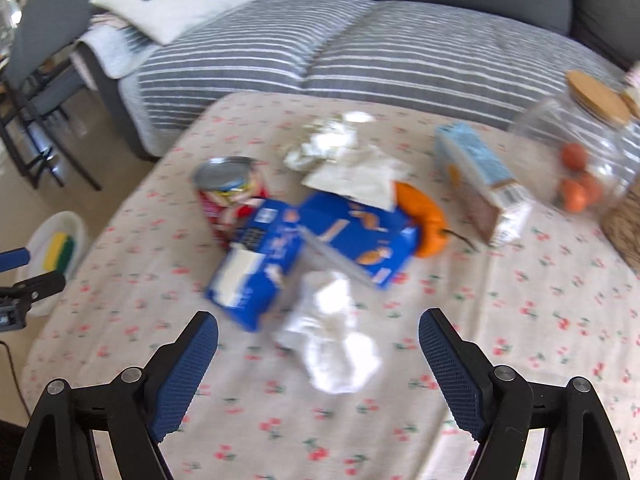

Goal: Collect trash
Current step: 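Move both tools back over the table toward the blue box and tissue, then grasp the blue snack box with the left tool while the right tool grasps the tissue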

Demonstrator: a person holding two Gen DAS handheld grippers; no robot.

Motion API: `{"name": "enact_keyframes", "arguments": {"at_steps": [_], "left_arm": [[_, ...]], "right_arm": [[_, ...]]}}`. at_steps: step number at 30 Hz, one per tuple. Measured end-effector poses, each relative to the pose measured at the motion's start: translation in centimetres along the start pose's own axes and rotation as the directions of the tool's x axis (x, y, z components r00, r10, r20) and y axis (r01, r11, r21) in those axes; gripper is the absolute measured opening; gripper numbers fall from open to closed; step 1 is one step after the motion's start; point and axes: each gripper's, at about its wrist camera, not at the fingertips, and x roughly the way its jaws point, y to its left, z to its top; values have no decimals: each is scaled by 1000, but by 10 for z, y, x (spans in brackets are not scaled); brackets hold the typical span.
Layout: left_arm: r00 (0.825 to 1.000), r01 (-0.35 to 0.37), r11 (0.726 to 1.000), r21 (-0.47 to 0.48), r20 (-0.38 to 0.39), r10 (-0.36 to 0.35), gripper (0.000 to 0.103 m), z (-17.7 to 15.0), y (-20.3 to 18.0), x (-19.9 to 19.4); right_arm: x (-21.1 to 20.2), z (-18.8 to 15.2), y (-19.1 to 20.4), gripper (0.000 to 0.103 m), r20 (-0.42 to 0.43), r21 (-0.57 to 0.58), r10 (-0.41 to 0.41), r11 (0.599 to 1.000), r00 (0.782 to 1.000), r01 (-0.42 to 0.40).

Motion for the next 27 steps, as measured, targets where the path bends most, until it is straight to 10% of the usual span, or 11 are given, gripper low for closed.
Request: {"name": "enact_keyframes", "arguments": {"at_steps": [15, 25, 27], "left_arm": [[985, 172, 985, 28, -21, -171, 89, 49, -117, 28], [976, 208, 978, 22, -69, -206, 25, 57, -131, 59], [976, 209, 977, 31, -62, -207, 25, 56, -131, 57]], "right_arm": [[15, -7, -69, 86, -127, 135, -85, 985, 988, 103], [16, -7, -73, 86, -145, 113, -104, 986, 984, 121], [17, -8, -73, 86, -150, 114, -102, 986, 983, 120]]}}
